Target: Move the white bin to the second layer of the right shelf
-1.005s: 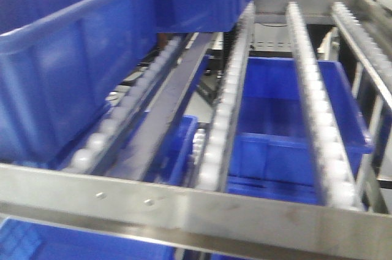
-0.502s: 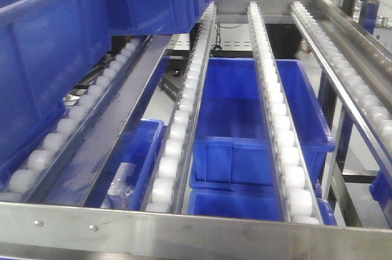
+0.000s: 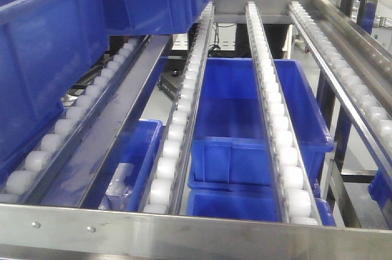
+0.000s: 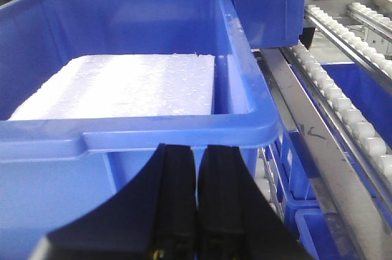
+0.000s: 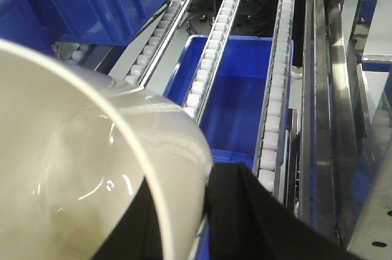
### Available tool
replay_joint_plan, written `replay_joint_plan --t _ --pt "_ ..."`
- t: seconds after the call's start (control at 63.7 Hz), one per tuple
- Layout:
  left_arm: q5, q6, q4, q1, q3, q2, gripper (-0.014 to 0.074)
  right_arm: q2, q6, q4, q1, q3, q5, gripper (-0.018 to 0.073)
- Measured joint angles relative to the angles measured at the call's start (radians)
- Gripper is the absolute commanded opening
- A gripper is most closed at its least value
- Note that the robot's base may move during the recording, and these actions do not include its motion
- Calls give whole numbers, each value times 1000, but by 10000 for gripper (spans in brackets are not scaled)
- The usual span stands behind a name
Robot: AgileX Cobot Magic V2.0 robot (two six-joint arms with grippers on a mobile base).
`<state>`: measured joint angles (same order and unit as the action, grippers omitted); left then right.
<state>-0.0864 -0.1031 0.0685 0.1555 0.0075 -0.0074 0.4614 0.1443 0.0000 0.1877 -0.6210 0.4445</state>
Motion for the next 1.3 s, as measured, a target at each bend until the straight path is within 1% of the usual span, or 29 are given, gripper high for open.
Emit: replay_joint_plan --t 1.303 --pt "0 0 0 0 0 0 85 0 0 0 0 0 0 55"
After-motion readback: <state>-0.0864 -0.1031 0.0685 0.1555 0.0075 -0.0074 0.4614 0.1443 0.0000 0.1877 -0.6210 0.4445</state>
